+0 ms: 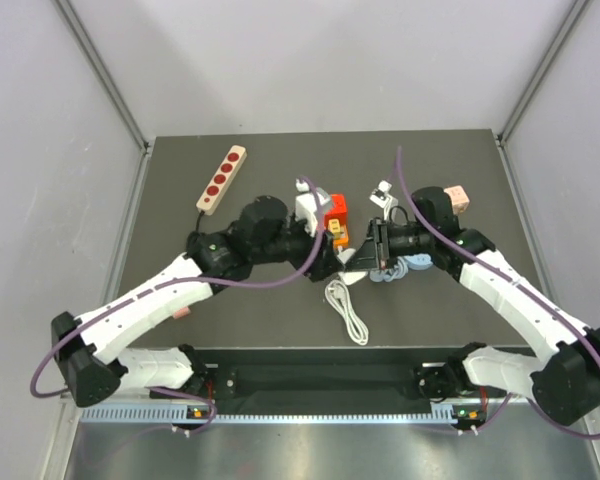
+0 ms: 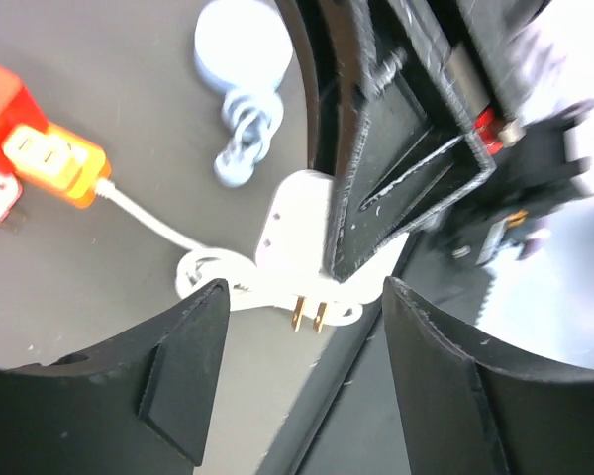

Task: Insert the plug
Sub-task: Pick up the plug from the center of the board.

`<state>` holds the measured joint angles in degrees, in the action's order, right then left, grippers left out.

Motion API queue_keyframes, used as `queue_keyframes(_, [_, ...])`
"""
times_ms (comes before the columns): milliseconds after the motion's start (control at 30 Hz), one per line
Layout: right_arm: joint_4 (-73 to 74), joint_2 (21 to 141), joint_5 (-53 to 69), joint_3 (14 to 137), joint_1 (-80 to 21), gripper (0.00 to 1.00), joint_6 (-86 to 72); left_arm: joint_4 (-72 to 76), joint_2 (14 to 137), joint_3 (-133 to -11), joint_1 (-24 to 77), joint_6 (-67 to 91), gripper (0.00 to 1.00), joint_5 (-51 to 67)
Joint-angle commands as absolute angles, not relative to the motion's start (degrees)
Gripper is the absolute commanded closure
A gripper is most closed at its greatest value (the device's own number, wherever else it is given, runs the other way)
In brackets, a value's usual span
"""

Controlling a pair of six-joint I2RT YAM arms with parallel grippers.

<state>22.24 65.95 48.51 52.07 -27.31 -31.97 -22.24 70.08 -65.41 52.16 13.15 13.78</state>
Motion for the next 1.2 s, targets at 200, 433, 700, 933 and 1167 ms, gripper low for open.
queue_keyframes(200, [21.6,55.8,53.8,54.1,-24.5,1.00,-25.9,-14.2,65.9,-68.9,43.3,25.7,0.33,41.0])
queue_keyframes(433, [12.4,50.4,55.5,51.3,-24.3,1.00,-31.8,-9.5,66.0,-65.9,43.3,28.9,0.39,46.0])
queue_keyframes(700, [4.7,49.0,56.7,49.7,-24.3,1.00,-38.7,-9.1,67.1,-65.2,43.3,28.9,0.44,48.0])
queue_keyframes(933, [0.5,48.5,57.4,48.5,-24.3,1.00,-41.5,-6.6,67.7,-64.1,43.3,29.1,0.49,48.0])
queue_keyframes(1167, [-3.4,48.0,58.0,46.9,-24.3,1.00,-44.1,-5.0,68.0,-63.5,43.3,28.3,0.64,47.8])
